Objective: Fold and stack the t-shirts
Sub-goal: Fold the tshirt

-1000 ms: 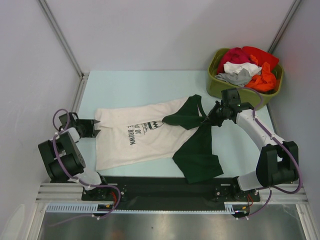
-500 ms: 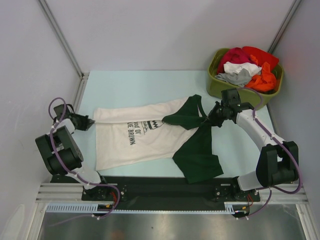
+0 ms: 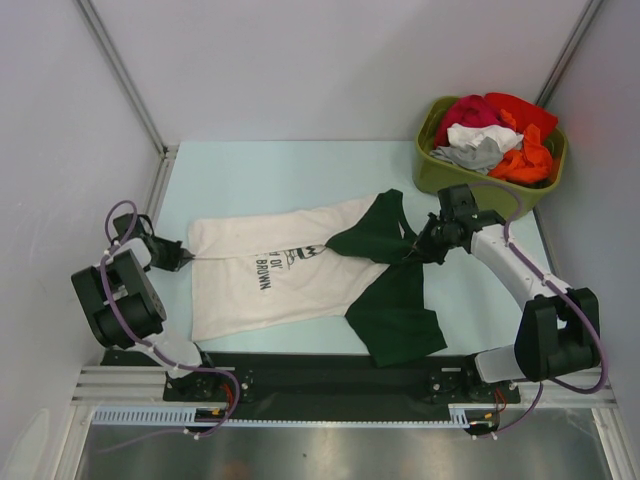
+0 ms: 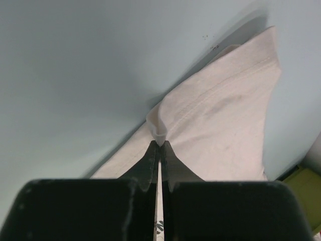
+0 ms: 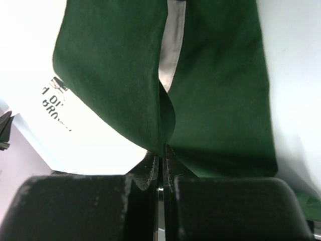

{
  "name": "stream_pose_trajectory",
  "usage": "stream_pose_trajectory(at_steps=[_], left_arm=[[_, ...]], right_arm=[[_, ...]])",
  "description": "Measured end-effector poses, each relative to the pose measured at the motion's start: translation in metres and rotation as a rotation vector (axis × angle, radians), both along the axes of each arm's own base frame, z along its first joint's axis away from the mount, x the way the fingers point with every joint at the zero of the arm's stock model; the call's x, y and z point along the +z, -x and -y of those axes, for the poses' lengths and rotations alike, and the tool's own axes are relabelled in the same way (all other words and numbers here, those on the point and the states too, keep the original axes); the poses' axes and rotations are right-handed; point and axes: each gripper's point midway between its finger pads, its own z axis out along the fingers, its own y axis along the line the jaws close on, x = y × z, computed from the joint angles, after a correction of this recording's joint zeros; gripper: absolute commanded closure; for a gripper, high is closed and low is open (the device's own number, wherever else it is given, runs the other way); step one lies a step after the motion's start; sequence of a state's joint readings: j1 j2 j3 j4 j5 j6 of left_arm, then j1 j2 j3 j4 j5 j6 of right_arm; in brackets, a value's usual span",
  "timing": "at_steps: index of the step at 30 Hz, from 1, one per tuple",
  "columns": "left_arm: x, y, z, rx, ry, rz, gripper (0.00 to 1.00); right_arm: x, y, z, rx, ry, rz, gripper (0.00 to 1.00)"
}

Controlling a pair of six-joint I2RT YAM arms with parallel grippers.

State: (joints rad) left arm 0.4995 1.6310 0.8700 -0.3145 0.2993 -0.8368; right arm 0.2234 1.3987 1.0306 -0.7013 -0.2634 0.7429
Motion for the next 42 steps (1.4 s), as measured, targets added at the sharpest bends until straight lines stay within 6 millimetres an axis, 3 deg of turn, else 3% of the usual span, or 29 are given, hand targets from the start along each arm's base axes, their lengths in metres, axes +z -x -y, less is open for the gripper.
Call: stream_pose_trajectory(at_steps=[10, 21, 24, 26, 27, 31, 35, 38, 42], left_arm=[[-0.006, 0.005, 0.002, -0.018, 0.003, -0.025, 0.99], [-0.009, 0.008, 0.004, -0.035, 0.005, -0.043, 1.00], [0.001, 0.000, 0.000, -0.051, -0.010, -0.025, 1.00], [0.017, -0.014, -0.004, -0.068, -0.031, 0.018, 1.00], [0.029, -0.025, -0.007, -0.080, -0.046, 0.049, 1.00], [0.076, -0.072, -0.017, -0.126, -0.122, 0.185, 1.00], [0.104, -0.112, -0.019, -0.166, -0.169, 0.275, 1.00], [0.107, -0.137, -0.019, -0.190, -0.180, 0.303, 1.00], [0.088, -0.159, -0.019, -0.210, -0.163, 0.292, 1.00]], right_arm=[[0.003, -0.018, 0.017, -0.025, 0.061, 0.041, 1.00], [-0.004, -0.030, 0.019, -0.011, 0.084, 0.045, 1.00], [0.008, -0.061, 0.016, -0.017, 0.083, 0.090, 1.00], [0.028, -0.097, 0.011, -0.021, 0.070, 0.165, 1.00], [0.044, -0.125, 0.006, -0.019, 0.059, 0.238, 1.00], [0.082, -0.185, -0.003, -0.015, 0.036, 0.393, 1.00], [0.123, -0.245, -0.011, -0.008, 0.000, 0.582, 1.00], [0.136, -0.273, -0.015, -0.002, -0.032, 0.676, 1.00], [0.134, -0.304, -0.023, 0.006, -0.092, 0.744, 1.00]])
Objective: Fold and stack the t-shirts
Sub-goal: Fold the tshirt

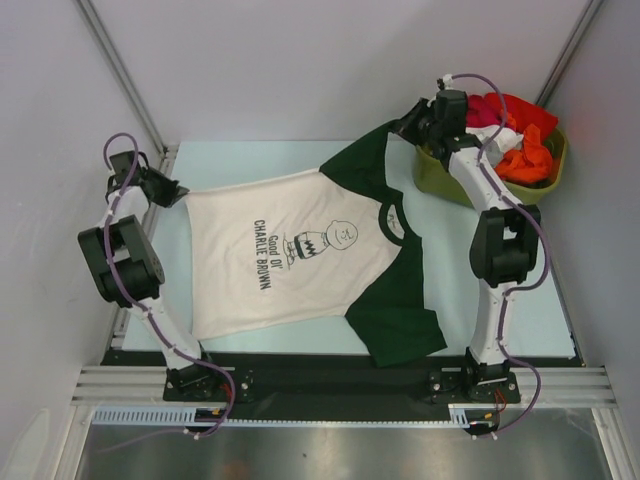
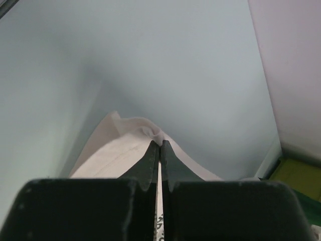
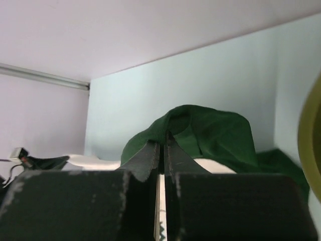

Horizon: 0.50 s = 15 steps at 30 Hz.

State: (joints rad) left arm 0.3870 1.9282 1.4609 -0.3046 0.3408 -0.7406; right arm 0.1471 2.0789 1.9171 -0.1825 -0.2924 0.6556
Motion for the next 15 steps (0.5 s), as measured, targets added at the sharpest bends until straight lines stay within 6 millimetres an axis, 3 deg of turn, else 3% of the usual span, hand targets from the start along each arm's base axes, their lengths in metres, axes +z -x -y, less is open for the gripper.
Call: stream_pose_trajectory(at_steps=[6, 11, 15], left_arm=[[-0.027, -0.017, -0.009, 0.005, 0.010, -0.037, 1.00], [-0.020, -0.025, -0.015, 0.014, -0.003, -0.022, 1.00], [-0.016, -0.028, -0.016, 0.015, -0.006, -0.015, 1.00]], right_arm=[[-0.018, -0.033, -0.019, 0.069, -0.060, 0.058, 1.00], [-0.010, -0.056, -0.033, 0.121, -0.084, 0.122, 1.00], [-0.006, -0.055, -0.035, 0.131, -0.096, 0.116, 1.00]])
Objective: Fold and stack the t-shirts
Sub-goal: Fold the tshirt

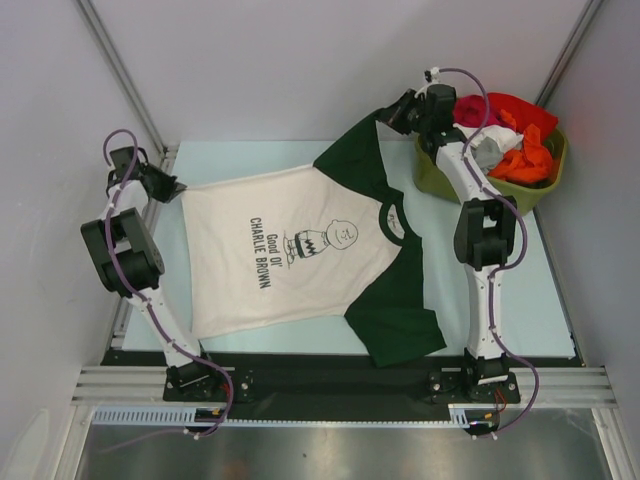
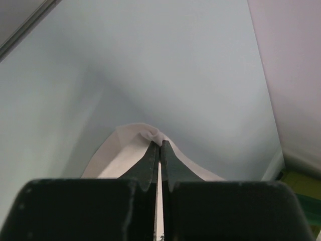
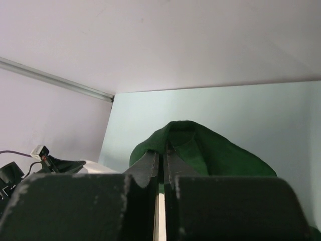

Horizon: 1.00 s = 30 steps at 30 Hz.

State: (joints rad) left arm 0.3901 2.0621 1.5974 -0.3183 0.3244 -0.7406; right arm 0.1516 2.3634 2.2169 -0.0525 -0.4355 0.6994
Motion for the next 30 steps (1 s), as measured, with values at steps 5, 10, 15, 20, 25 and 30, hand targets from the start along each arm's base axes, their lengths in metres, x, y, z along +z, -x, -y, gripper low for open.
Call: stream_pose_trajectory(at_steps=[5, 10, 15, 20, 25, 30], left_arm=[[-0.007, 0.007, 0.000, 0.013, 0.002, -0.043, 1.00], [-0.019, 0.019, -0.004, 0.030, -0.014, -0.101, 1.00], [-0.025, 0.029, -0.006, 0.032, -0.010, -0.142, 1.00], [-0.028, 0.037, -0.003, 0.019, -0.005, -0.169, 1.00], [-0.033, 0.069, 0.011, 0.011, 0.018, -0.223, 1.00], [-0.043, 0.105, 0.028, -0.012, 0.043, -0.287, 1.00]], right_arm=[[-0.021, 0.011, 0.004, 0.003, 0.006, -0.090, 1.00], [-0.052, 0.042, 0.006, 0.024, 0.016, -0.225, 1.00], [-0.063, 0.063, 0.007, 0.042, 0.022, -0.301, 1.00], [-0.055, 0.086, 0.012, 0.053, 0.022, -0.344, 1.00], [-0.052, 0.123, 0.027, 0.047, 0.014, -0.403, 1.00], [-0.062, 0.156, 0.037, 0.041, 0.014, -0.467, 1.00]])
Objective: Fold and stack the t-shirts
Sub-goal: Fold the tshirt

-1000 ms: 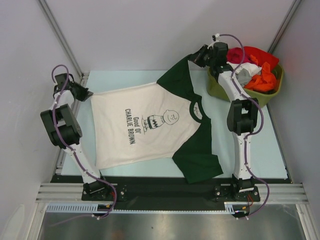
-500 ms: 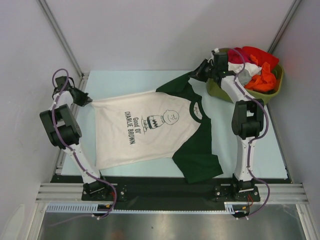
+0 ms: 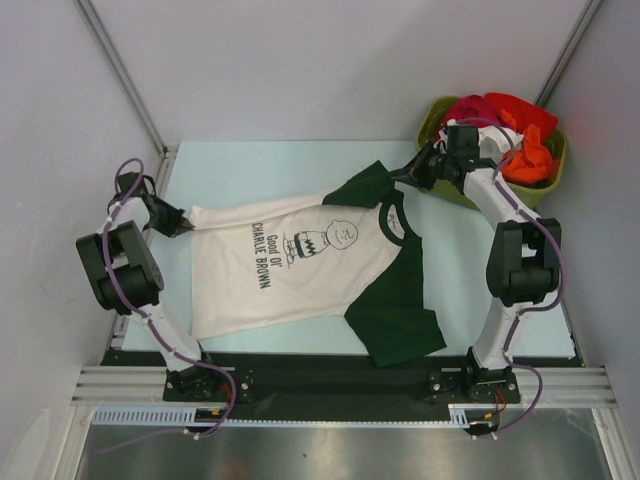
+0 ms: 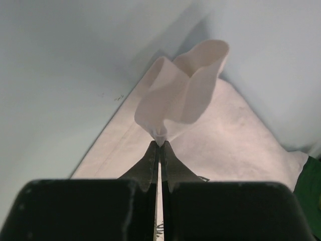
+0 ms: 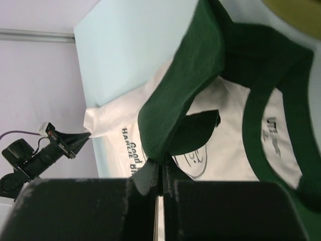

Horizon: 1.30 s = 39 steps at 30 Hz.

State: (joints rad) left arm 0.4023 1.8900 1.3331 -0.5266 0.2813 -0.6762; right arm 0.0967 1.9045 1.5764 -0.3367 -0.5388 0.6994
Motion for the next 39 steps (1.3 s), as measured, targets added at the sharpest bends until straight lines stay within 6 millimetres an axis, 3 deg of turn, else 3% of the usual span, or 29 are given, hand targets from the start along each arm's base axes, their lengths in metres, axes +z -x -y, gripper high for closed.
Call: stream_pose_trajectory(at_steps=[10, 17, 27, 39], left_arm=[[-0.016, 0.031, 0.008, -0.032, -0.008, -0.084, 1.00], [-0.015, 0.041, 0.007, -0.040, -0.031, -0.102, 0.99], [-0.034, 0.062, 0.011, -0.047, -0.030, -0.166, 1.00], [-0.041, 0.070, 0.011, -0.058, -0.033, -0.187, 1.00]], right_arm=[[-0.036, 0.052, 0.008, 0.016, 0.021, -0.127, 1.00], [-0.041, 0.075, 0.012, 0.022, 0.033, -0.147, 1.00], [-0.041, 0.083, 0.018, 0.010, 0.035, -0.152, 1.00], [-0.047, 0.090, 0.021, 0.004, 0.038, -0.169, 1.00]])
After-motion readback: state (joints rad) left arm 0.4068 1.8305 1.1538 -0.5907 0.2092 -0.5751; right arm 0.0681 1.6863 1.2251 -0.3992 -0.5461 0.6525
